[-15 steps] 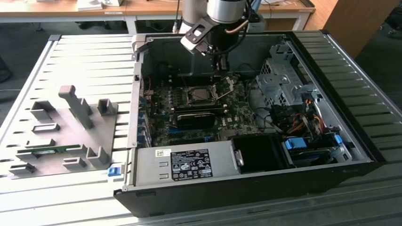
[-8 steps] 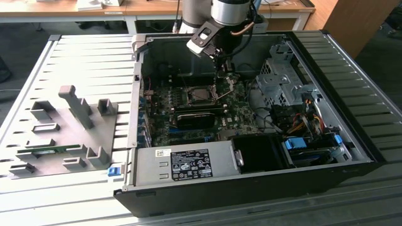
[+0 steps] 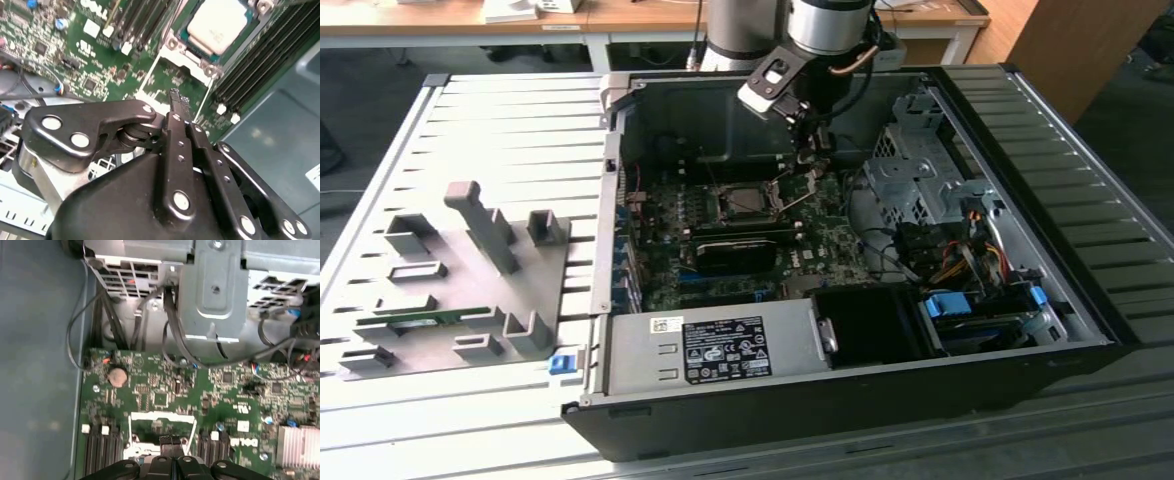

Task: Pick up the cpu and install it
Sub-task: 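Close the cpu cover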

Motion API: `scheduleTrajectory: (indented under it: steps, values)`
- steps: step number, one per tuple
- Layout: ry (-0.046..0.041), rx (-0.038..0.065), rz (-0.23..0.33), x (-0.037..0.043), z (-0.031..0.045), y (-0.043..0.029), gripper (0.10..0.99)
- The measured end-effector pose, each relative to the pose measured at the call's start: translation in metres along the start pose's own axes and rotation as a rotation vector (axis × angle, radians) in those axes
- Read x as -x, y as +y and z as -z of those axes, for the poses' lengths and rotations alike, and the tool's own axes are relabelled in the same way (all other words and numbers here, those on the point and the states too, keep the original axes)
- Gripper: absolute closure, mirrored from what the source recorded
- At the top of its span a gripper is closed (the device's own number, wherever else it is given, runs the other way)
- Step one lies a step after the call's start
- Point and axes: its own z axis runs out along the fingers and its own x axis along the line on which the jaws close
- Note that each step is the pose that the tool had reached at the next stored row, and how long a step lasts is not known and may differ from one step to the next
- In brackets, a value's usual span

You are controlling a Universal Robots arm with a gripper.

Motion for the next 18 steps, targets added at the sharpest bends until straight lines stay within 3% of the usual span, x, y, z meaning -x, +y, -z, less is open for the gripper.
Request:
scheduleTrajectory:
  steps: [4, 8, 18]
  values:
    - [-0.0001, 0.0, 0.0, -0.0031, -0.0019, 0.0096, 0.98]
    - [-0.0001, 0.0, 0.0, -0.0053, -0.0034, 0.0148, 0.98]
    - [-0.0002, -0.001, 0.0, -0.0052, -0.0064, 0.0314, 0.98]
